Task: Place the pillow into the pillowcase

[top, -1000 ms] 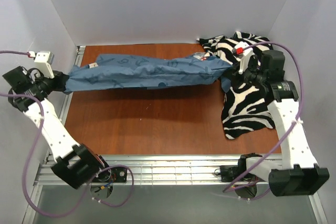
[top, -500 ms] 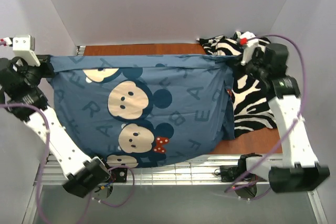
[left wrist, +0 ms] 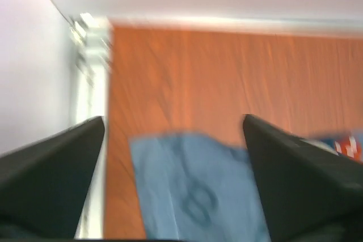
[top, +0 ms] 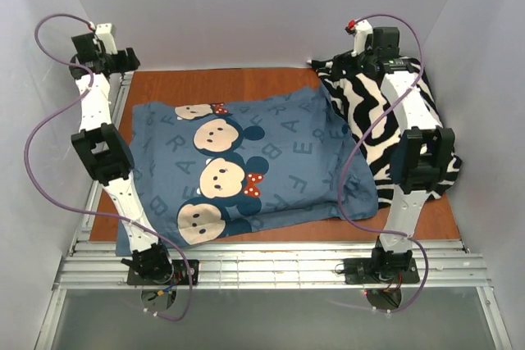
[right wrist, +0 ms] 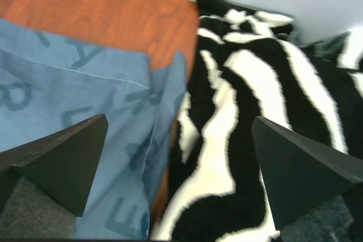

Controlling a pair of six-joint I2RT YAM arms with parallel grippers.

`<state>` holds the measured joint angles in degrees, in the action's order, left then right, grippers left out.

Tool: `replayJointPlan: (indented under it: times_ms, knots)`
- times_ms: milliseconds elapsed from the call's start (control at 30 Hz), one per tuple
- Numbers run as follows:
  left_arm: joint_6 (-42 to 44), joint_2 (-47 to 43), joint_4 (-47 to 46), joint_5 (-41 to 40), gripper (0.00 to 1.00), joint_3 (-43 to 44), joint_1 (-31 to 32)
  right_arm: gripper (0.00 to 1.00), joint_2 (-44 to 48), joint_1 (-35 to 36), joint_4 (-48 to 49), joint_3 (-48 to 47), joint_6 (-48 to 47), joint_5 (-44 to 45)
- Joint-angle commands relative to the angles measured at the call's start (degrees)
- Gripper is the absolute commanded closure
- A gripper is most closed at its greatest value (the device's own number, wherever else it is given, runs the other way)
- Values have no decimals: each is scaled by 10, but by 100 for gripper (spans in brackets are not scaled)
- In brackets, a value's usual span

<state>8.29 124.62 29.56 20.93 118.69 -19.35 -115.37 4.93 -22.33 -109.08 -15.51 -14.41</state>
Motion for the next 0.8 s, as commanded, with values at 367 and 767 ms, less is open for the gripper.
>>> replayJointPlan:
  times_ms: [367, 767]
  knots:
    - [40, -323, 250, 66, 2, -296, 8, 1, 335, -44, -194, 226, -92, -188]
    - [103, -643, 249, 44, 2, -591, 7, 1, 530, -44, -263, 507, -130, -186]
